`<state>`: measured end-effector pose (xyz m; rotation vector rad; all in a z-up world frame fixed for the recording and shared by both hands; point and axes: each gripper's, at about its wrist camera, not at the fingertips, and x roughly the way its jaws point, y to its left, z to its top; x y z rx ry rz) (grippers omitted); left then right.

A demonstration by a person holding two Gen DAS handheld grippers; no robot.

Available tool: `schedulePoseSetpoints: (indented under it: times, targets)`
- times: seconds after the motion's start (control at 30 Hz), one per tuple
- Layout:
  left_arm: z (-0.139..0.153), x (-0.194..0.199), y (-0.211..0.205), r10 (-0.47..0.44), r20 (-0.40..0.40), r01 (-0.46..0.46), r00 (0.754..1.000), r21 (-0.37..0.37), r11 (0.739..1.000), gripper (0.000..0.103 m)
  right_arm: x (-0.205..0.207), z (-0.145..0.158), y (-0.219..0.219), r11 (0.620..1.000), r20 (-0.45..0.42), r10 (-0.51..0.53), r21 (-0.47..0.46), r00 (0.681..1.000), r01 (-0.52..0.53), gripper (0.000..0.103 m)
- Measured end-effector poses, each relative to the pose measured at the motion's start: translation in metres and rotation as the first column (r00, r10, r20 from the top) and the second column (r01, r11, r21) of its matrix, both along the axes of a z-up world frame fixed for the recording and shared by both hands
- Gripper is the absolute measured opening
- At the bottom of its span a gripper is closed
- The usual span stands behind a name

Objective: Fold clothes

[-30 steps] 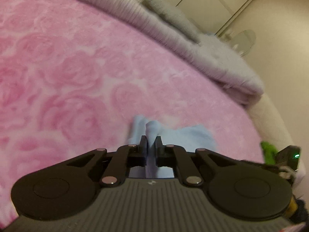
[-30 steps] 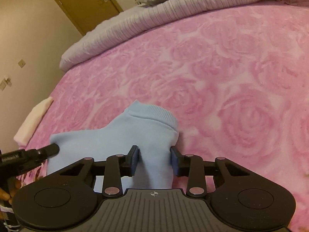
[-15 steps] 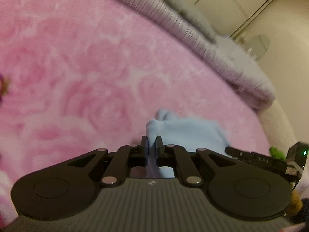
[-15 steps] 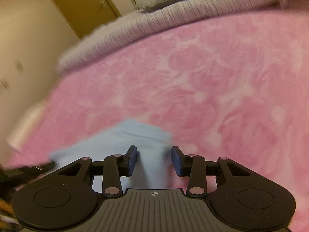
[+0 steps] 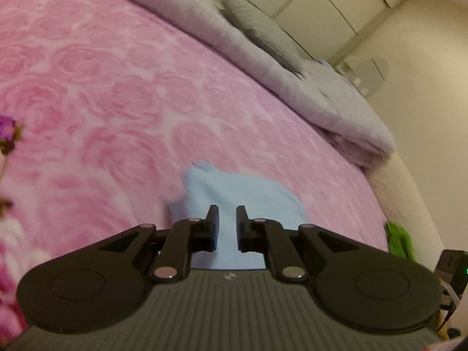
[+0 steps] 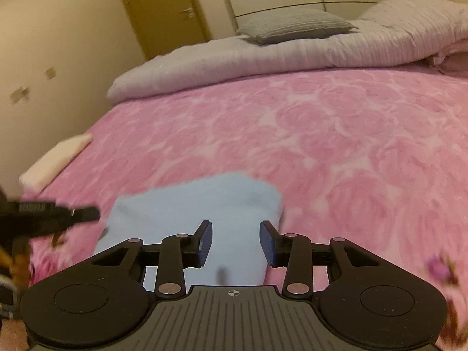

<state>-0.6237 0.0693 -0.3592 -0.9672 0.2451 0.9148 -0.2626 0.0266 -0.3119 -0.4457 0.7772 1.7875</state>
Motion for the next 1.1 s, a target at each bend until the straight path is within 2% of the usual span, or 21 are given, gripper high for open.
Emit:
schedulePoseSetpoints:
  times: [0.1,0.17,0.23,0.3,0.33,0.43,0.47,0.57,0.67,0.73,0.8,0.87,0.97,1.1]
  targets:
    - [-0.001,0.019,-0.025,-0.057,-0.050,0.057,0.997,-0.014,0.998,0.007,-0.007,0.002,-0.035,1.000,0.049,0.024,0.007,0.999,-0.025,0.040]
    - [-0.014,0.030,-0.037,-0.078,-0.146,0.074,0.986,-0.033,0.997,0.008,-0.016,-0.002,-0.053,0.998,0.108,0.052,0.014,0.993,-0.054,0.040]
    - [-0.030,0.034,-0.042,-0.068,-0.208,0.066,0.976,-0.016,0.998,0.003,-0.027,-0.011,-0.066,0.996,0.174,0.086,0.008,0.981,-0.089,0.040]
    - [-0.033,0.026,-0.037,-0.026,-0.147,0.015,0.989,-0.071,0.997,0.003,-0.034,-0.032,-0.065,0.994,0.224,0.105,-0.032,0.969,-0.100,0.040]
    - [-0.028,0.024,-0.035,-0.009,-0.143,-0.005,0.990,-0.101,0.995,0.002,-0.037,-0.039,-0.065,0.994,0.241,0.111,-0.047,0.964,-0.103,0.040]
    - [-0.003,0.030,-0.039,-0.007,-0.243,-0.011,0.970,-0.075,0.997,0.004,-0.039,-0.021,-0.068,0.995,0.217,0.093,-0.042,0.972,-0.086,0.040]
    - [0.005,0.032,-0.043,-0.014,-0.254,-0.002,0.967,-0.062,0.998,0.005,-0.040,-0.015,-0.069,0.996,0.209,0.087,-0.040,0.974,-0.081,0.040]
    - [0.020,0.037,-0.063,-0.063,-0.227,0.057,0.972,-0.034,0.998,0.005,-0.042,0.002,-0.072,0.997,0.180,0.071,-0.034,0.981,-0.066,0.040]
    - [0.024,0.046,-0.084,-0.124,-0.205,0.123,0.971,-0.017,0.992,0.005,-0.042,0.014,-0.087,0.997,0.111,0.076,-0.024,0.991,-0.074,0.040]
    - [0.008,0.053,-0.093,-0.150,-0.249,0.147,0.957,-0.032,0.989,0.006,-0.046,0.010,-0.089,0.997,0.131,0.077,-0.030,0.988,-0.074,0.040]
    - [-0.009,0.056,-0.100,-0.145,-0.296,0.143,0.944,-0.028,0.989,0.012,-0.051,0.005,-0.091,0.997,0.151,0.078,-0.037,0.985,-0.074,0.040]
    - [-0.018,0.057,-0.103,-0.136,-0.294,0.140,0.946,-0.005,0.990,0.010,-0.055,0.001,-0.093,0.996,0.171,0.080,-0.043,0.982,-0.073,0.040]
    - [-0.017,0.059,-0.100,-0.122,-0.312,0.125,0.942,-0.011,0.992,0.004,-0.061,-0.005,-0.096,0.996,0.201,0.082,-0.052,0.976,-0.073,0.040]
    - [-0.001,0.057,-0.107,-0.104,-0.343,0.100,0.933,-0.029,0.995,0.004,-0.069,-0.014,-0.100,0.995,0.240,0.085,-0.064,0.967,-0.072,0.040]
